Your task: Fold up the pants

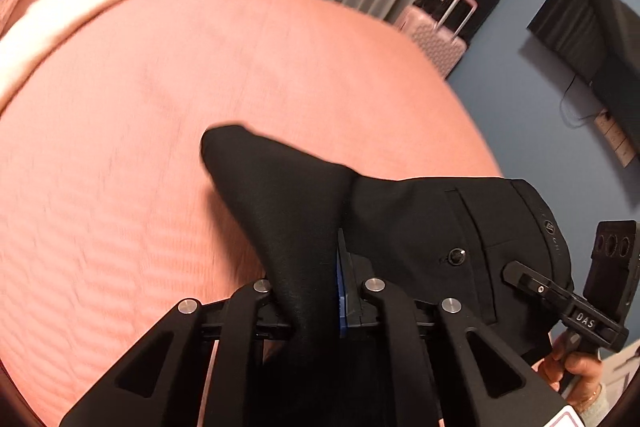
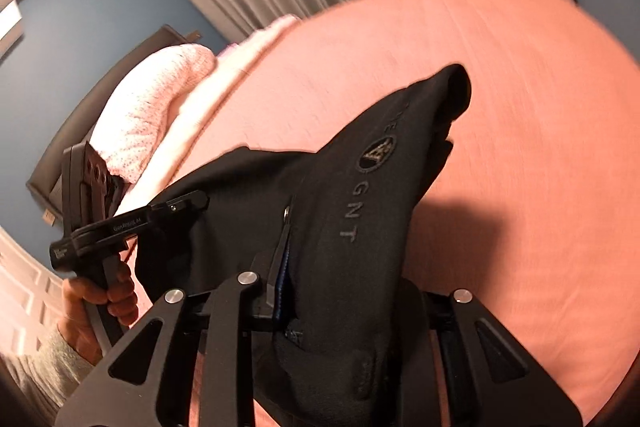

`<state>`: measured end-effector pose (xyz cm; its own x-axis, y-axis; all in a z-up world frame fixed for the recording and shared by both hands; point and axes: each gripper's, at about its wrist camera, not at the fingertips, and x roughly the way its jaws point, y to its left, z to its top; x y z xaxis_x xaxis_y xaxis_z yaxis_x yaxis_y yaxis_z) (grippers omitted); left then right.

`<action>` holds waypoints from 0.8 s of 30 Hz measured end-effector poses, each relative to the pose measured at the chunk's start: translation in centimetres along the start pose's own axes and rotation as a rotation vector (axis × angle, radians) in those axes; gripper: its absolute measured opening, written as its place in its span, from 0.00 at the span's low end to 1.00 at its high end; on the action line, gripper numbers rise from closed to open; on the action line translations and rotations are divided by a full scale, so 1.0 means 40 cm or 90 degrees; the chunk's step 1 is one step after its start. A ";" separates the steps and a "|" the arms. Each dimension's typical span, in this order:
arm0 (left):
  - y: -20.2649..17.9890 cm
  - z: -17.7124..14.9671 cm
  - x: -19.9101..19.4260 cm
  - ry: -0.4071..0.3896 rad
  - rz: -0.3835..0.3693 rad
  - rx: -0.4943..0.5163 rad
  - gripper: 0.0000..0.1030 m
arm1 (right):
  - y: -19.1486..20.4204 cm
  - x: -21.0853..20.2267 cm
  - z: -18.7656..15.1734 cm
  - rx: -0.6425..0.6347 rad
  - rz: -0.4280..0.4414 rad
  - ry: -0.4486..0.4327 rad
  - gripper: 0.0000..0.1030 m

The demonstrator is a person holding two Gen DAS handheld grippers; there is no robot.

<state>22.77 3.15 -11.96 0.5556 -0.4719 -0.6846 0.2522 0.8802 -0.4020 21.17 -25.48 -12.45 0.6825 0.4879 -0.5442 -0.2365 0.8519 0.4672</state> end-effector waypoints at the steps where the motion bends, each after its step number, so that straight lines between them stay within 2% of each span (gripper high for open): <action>1: -0.005 0.040 -0.002 -0.015 0.002 0.010 0.09 | -0.001 0.003 0.029 -0.001 0.004 -0.010 0.22; 4: -0.018 0.148 0.004 -0.060 0.011 0.032 0.10 | -0.016 0.036 0.161 -0.018 0.010 -0.052 0.22; 8: -0.006 0.327 0.101 -0.096 0.012 0.026 0.11 | -0.070 0.146 0.290 0.007 0.022 -0.064 0.23; 9: 0.000 0.361 0.139 -0.096 0.020 0.025 0.15 | -0.097 0.191 0.317 0.017 0.019 -0.043 0.25; 10: 0.021 0.386 0.185 -0.095 0.049 0.018 0.20 | -0.134 0.237 0.337 0.039 0.004 -0.024 0.30; 11: 0.051 0.397 0.214 -0.085 0.069 0.007 0.30 | -0.183 0.290 0.344 0.068 -0.024 -0.003 0.38; 12: 0.077 0.401 0.255 -0.073 0.107 -0.006 0.42 | -0.227 0.328 0.340 0.090 -0.061 0.015 0.60; 13: 0.106 0.398 0.289 -0.069 0.164 -0.021 0.45 | -0.276 0.351 0.325 0.108 -0.126 0.014 0.69; 14: 0.143 0.388 0.320 -0.060 0.227 -0.035 0.51 | -0.304 0.353 0.312 0.115 -0.152 0.012 0.69; 16: 0.210 0.359 0.347 -0.031 0.283 -0.062 0.52 | -0.359 0.329 0.279 0.132 -0.188 0.007 0.68; 17: 0.245 0.335 0.343 -0.022 0.283 -0.079 0.52 | -0.374 0.292 0.256 0.124 -0.204 -0.008 0.68; 19: 0.274 0.292 0.310 -0.041 0.271 -0.089 0.52 | -0.361 0.224 0.222 0.069 -0.238 -0.038 0.68; 21: 0.252 0.241 0.267 -0.062 0.272 -0.048 0.52 | -0.311 0.163 0.190 -0.012 -0.278 -0.055 0.68; 24: 0.164 0.166 0.248 -0.050 0.273 0.033 0.58 | -0.216 0.133 0.170 -0.091 -0.277 -0.063 0.68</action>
<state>35.19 4.58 -17.36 0.6762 -0.0597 -0.7343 0.0235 0.9979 -0.0596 31.57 -31.55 -14.65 0.8008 0.0645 -0.5954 -0.0017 0.9944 0.1054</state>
